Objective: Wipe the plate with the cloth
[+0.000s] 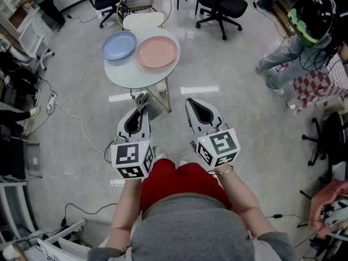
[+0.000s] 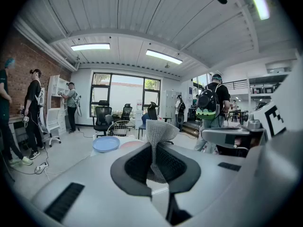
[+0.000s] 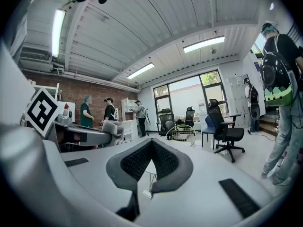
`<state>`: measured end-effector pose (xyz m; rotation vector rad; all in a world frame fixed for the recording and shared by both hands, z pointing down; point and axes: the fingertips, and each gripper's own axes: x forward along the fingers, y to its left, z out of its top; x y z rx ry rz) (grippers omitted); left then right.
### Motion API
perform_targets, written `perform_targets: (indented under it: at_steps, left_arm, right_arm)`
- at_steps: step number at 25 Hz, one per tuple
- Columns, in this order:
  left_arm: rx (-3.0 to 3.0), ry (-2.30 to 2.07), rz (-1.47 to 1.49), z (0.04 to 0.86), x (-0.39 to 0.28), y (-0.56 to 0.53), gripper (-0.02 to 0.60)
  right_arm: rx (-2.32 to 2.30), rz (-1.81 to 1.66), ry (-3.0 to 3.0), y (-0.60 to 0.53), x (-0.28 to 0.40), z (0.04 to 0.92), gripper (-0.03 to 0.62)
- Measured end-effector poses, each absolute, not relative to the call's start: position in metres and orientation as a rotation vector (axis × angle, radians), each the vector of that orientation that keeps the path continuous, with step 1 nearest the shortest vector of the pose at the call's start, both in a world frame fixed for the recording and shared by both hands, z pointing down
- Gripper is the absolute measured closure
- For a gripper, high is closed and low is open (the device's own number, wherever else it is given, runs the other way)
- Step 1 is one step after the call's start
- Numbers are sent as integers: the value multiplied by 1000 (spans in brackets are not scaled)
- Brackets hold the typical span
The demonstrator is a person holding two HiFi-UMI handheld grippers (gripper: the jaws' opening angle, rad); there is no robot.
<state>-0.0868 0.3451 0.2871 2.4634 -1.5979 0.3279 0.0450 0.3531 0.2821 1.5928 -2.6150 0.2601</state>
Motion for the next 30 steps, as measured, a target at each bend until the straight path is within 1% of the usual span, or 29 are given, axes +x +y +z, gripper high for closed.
perform_targets:
  at_steps: [11, 18, 24, 30]
  left_arm:
    - [2463, -1621, 266, 280, -86, 354, 548]
    - [2454, -1634, 292, 281, -85, 336, 548]
    - [2454, -1608, 303, 292, -93, 288, 548]
    - [2452, -1566, 312, 312, -82, 201, 548]
  right_arm:
    - [1585, 295, -2672, 360, 57, 280, 565]
    - [1644, 354, -2660, 341, 71, 284, 565]
    - [1707, 378, -2597, 299, 77, 295, 565]
    - [1741, 425, -2551, 223, 90, 314, 565]
